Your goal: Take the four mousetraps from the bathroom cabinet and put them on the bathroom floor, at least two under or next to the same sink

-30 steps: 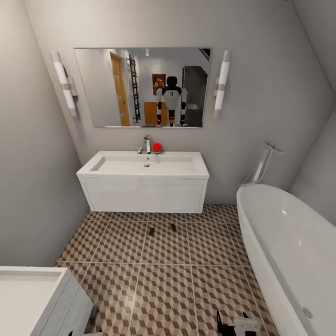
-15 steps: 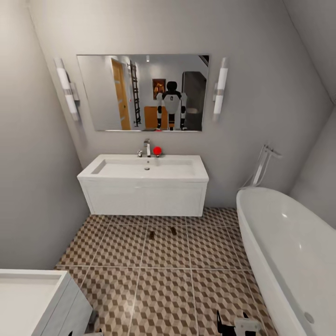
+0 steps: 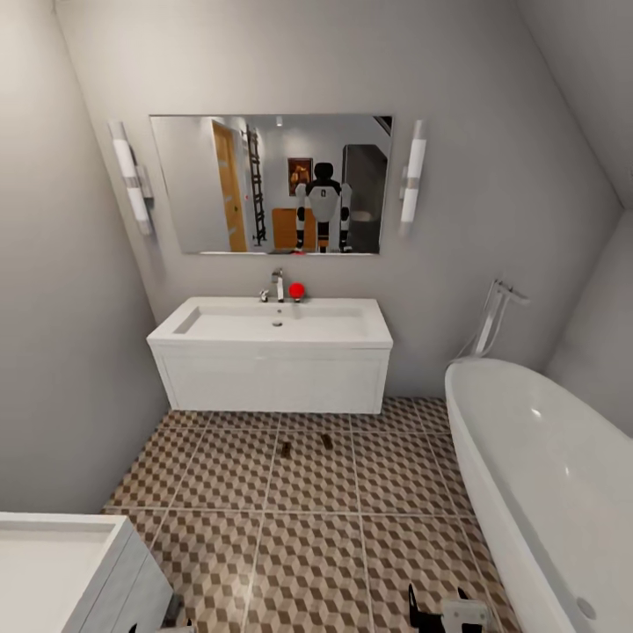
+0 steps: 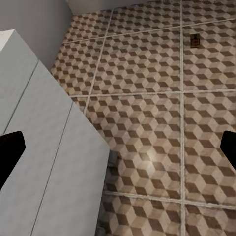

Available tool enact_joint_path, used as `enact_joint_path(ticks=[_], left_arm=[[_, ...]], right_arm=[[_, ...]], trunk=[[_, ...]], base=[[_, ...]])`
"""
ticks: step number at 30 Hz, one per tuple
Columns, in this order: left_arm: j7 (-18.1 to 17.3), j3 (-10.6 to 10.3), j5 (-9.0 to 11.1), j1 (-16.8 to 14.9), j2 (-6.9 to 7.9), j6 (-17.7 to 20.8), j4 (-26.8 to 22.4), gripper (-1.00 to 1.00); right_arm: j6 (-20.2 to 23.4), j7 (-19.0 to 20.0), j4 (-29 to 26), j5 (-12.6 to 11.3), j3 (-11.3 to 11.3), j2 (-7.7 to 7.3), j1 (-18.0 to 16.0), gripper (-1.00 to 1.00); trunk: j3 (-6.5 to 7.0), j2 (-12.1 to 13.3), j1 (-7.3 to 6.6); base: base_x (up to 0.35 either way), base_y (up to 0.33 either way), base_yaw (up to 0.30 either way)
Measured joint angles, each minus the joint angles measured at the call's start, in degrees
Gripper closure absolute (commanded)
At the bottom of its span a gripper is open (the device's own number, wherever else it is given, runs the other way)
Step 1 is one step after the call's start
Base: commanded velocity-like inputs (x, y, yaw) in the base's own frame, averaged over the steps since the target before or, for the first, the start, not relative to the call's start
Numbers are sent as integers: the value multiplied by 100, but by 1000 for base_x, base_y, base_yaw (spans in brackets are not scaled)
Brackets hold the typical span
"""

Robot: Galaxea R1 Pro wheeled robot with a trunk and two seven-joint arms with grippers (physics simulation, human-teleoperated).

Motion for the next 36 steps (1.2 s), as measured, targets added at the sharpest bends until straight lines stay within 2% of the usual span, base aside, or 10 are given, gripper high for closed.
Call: enact_joint_path(ticks=[15,36], left_arm=[[0,0,0,0,0,0,2,-100],[0,-1,0,0,0,0,1,-100]], right_arm=[[-1,-3,0,0,0,0,0,-100],[18,-19,0,-1,0,-6,1,-100]], trunk=[[134,0,0],[153,1,0]], base=[[0,0,0],[0,0,0]])
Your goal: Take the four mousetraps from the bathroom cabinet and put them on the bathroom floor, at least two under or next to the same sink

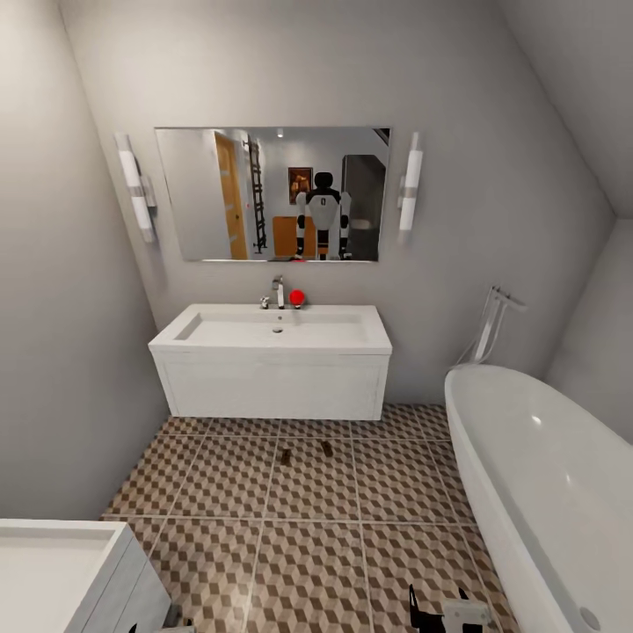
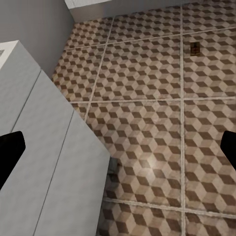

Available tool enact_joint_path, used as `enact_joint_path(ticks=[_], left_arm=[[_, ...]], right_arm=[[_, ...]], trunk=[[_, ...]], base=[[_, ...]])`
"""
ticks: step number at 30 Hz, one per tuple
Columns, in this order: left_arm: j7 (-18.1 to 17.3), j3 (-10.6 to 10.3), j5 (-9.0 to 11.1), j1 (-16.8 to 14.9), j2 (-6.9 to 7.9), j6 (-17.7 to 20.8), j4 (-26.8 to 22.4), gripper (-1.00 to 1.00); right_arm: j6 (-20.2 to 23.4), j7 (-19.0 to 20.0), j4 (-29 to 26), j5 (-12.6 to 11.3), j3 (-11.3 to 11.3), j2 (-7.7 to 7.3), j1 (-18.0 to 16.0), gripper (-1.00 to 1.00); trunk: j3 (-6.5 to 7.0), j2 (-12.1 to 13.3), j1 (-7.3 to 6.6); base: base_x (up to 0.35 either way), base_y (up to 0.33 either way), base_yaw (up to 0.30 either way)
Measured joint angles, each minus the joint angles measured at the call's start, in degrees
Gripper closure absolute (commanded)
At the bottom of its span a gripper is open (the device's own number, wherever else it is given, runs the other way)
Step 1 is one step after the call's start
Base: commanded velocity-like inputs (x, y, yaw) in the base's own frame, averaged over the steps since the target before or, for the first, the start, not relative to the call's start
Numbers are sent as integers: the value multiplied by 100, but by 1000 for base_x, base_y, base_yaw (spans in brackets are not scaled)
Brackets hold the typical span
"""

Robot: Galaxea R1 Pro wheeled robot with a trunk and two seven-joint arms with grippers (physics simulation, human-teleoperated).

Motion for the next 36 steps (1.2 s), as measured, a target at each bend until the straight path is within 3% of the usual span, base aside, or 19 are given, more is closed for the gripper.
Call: enact_joint_path(ticks=[36], left_arm=[[0,-2,0,0,0,0,-2,-100]], right_arm=[[-13,1,0,0,0,0,-1,-100]], trunk=[[0,0,0]], base=[[0,0,0]])
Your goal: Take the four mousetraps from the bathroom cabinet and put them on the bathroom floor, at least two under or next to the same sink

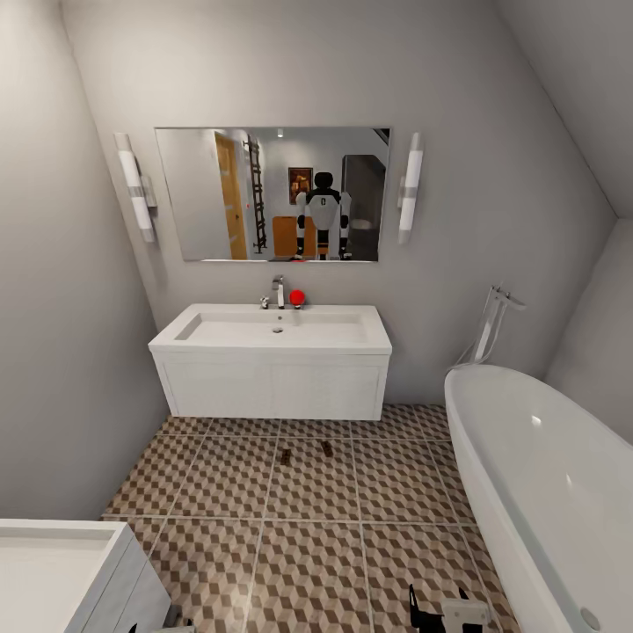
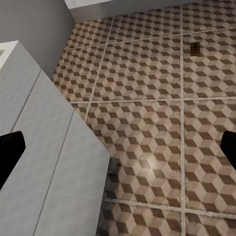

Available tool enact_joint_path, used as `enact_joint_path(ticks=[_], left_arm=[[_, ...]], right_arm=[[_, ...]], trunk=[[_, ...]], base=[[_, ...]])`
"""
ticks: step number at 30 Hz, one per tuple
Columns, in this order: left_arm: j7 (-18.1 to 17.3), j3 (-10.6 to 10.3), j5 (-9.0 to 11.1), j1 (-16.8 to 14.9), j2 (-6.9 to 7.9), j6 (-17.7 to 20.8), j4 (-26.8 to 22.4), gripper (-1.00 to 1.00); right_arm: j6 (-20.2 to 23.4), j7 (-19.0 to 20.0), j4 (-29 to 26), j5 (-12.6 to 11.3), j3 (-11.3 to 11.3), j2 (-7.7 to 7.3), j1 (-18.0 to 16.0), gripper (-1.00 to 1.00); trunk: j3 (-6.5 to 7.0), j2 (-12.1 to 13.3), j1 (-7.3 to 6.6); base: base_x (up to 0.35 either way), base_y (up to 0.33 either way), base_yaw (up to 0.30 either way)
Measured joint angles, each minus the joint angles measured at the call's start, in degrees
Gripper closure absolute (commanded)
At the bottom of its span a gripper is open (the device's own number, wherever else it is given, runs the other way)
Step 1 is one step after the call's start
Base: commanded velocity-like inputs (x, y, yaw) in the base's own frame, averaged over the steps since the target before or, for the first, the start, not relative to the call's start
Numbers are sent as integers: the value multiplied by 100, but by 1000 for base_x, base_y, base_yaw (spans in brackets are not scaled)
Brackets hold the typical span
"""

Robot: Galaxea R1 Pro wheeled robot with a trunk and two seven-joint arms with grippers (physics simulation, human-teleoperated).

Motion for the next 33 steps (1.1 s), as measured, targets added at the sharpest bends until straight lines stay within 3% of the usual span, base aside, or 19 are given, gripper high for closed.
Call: enact_joint_path(ticks=[19,33], left_arm=[[0,-2,0,0,0,0,3,-100],[0,-2,-2,-1,0,0,9,-100]], right_arm=[[22,11,4,8,0,-4,1,-100],[31,1,0,8,-1,-7,1,-100]], trunk=[[0,0,0],[0,0,4]], base=[[-2,0,0],[-273,0,0]])
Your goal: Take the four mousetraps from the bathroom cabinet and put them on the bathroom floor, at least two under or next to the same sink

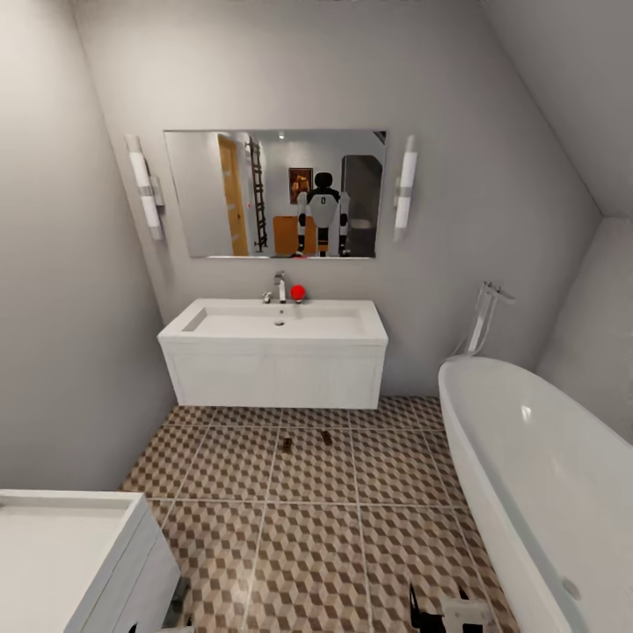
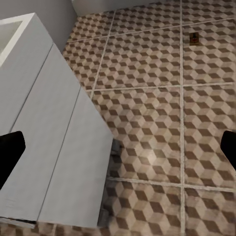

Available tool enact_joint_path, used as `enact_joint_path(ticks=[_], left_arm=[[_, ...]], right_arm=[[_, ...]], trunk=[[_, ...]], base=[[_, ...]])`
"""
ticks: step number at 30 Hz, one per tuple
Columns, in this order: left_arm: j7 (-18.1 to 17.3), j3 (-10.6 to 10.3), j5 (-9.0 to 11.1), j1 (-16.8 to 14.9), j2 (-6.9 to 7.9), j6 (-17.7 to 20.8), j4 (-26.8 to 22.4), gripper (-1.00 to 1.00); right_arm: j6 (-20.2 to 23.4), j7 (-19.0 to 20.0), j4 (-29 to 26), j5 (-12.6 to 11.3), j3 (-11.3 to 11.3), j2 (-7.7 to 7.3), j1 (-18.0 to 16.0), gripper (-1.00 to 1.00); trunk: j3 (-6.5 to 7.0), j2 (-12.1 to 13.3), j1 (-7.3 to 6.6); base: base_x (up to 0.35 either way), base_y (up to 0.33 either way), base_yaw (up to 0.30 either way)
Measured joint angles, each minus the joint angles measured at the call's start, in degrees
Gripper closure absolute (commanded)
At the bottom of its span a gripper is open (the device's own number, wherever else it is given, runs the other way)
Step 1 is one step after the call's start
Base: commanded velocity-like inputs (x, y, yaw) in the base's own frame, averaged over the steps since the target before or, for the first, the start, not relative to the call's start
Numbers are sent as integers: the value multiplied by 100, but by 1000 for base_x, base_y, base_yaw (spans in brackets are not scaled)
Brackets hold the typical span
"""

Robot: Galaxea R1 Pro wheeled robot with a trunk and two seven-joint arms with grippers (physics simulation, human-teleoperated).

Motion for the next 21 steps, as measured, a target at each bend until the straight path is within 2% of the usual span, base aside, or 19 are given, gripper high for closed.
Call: enact_joint_path(ticks=[21], left_arm=[[-2,0,0,0,0,0,-1,-100]], right_arm=[[0,6,0,-8,0,16,0,-100]], trunk=[[0,0,0]], base=[[-338,0,0]])
